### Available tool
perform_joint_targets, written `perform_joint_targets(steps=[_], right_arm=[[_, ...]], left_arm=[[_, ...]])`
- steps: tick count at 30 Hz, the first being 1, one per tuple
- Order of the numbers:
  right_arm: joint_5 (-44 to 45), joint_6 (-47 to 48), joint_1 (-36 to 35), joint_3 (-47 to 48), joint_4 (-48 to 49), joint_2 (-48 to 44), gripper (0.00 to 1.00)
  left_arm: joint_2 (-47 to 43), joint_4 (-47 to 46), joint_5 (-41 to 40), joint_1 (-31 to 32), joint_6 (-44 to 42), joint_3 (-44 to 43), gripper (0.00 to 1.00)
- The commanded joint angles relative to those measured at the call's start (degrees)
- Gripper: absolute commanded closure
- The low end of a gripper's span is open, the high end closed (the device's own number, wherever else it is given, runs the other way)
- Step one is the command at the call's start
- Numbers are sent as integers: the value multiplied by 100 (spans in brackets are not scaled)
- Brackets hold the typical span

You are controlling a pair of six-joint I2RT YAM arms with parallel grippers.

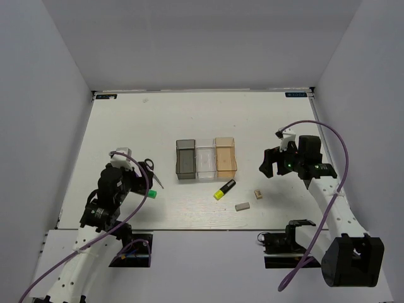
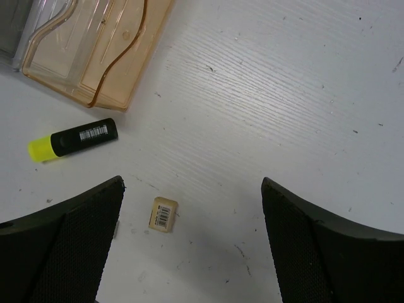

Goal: Sort the stationery into containers
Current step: Grab a piece of stationery with the left arm

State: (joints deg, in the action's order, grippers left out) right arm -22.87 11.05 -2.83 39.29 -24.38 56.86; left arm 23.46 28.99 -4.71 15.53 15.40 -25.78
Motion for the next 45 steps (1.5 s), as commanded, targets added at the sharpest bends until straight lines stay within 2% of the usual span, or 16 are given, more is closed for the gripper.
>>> perform_joint_targets(steps=[1, 19, 20, 22, 24, 26, 27, 29, 30, 33, 34, 36, 38, 39, 41, 45], right_arm=[[-60, -6, 19, -9, 30, -253, 10], [80, 775, 28, -492, 188, -571, 16], [99, 785, 28, -501, 188, -580, 20], [239, 838, 46, -562, 188, -615, 46], [213, 855, 124, -536, 136, -536, 91], [170, 925, 221, -527, 57, -483, 100], [152, 969, 213, -545, 48, -439, 100], [152, 1013, 430, -571, 56, -404, 96], [160, 1031, 502, -589, 56, -369, 79], [73, 1092, 669, -624, 13, -369, 50], [-49, 1118, 783, -633, -40, -377, 25], [-199, 1206, 863, -624, -145, -386, 15], [-446, 1303, 1021, -615, -216, -386, 10], [-559, 1338, 1134, -633, -286, -386, 10], [-587, 1356, 1223, -642, -251, -369, 10], [-666, 1382, 1416, -659, -242, -342, 10]], left_arm=[[114, 309, 462, -41, -90, -129, 0], [291, 528, 515, -33, 130, -261, 5], [290, 528, 515, -32, 148, -252, 7], [264, 555, 541, -41, 174, -261, 10], [264, 572, 550, -41, 209, -278, 23], [238, 563, 568, -41, 227, -270, 38], [238, 564, 576, -33, 253, -270, 58], [229, 572, 594, -41, 262, -270, 76], [203, 581, 585, -50, 271, -278, 89], [115, 607, 533, -41, 314, -287, 100], [106, 608, 506, -41, 315, -296, 100], [45, 590, 506, -41, 341, -261, 99], [35, 599, 497, -33, 359, -270, 82], [35, 634, 506, -41, 385, -261, 51], [35, 651, 358, -41, 420, -252, 21], [18, 678, 295, -41, 429, -261, 5]])
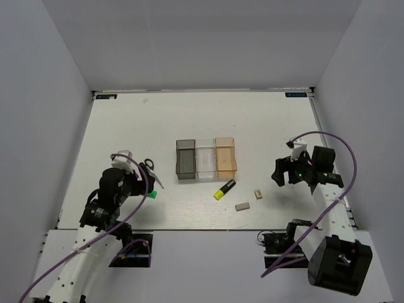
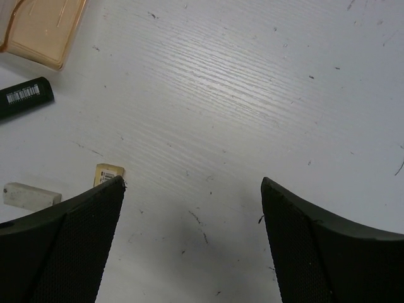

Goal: Sort the stationery into containers
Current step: Grab a piece of stationery with the left arm

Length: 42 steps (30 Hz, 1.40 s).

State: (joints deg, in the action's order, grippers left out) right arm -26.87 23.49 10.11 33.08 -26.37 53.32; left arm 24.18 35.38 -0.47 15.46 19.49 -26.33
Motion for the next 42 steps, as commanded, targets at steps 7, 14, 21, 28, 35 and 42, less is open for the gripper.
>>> perform_joint_targets(steps=[7, 14, 21, 28, 35, 42], right_arm=[[-336, 165, 404, -91, 9, 91, 10], [-547, 244, 650, -82, -70, 196, 36], [-705, 244, 896, -109, -96, 223, 69], [-775, 236, 993, -118, 9, 240, 16], [-1004, -80, 905, 49, 18, 162, 71], [-600, -397, 703, 409, -245, 223, 46]], left_arm=[[-28, 75, -217, -35, 29, -189, 2], [-28, 84, -234, -35, 55, -189, 2], [7, 84, -234, -26, 64, -180, 2], [69, 75, -252, -26, 12, -162, 22], [437, 127, -690, -17, 169, -171, 88], [2202, 549, -589, -384, 995, -593, 51]])
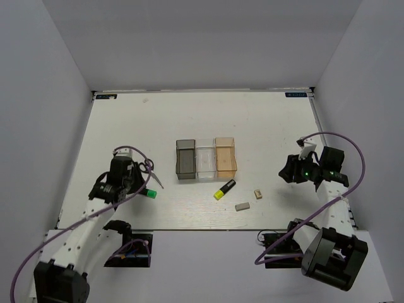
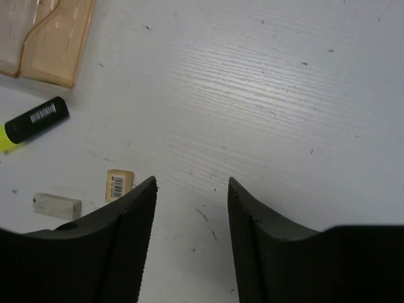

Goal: Sort the stationery into containers
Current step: Grab a piece of stationery with the left arm

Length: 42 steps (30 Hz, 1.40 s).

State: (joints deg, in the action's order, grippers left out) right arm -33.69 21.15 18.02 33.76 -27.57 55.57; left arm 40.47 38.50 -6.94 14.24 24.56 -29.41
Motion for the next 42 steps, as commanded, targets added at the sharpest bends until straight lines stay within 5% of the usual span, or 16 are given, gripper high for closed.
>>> perform_joint_targets(steps=[1, 10, 18, 34, 37, 42], right_arm=[[169, -172, -210, 446, -204, 58, 38], [187, -146, -651, 518, -381, -292, 38], [152, -32, -774, 474, -477, -337, 38], [152, -58, -782, 509, -512, -266, 36], [135, -67, -791, 518, -539, -292, 36], [100, -58, -782, 518, -504, -310, 36]], left_arm=[[1116, 228, 139, -429, 671, -433, 44], [3176, 25, -958, -817, 1078, -1496, 38], [4599, -27, -801, -1379, 929, -2455, 38], [5542, -800, -159, -1872, 1086, -2306, 37], [5586, -888, -159, -1872, 1130, -2096, 47], [5534, -994, -176, -1872, 1148, -1770, 81]])
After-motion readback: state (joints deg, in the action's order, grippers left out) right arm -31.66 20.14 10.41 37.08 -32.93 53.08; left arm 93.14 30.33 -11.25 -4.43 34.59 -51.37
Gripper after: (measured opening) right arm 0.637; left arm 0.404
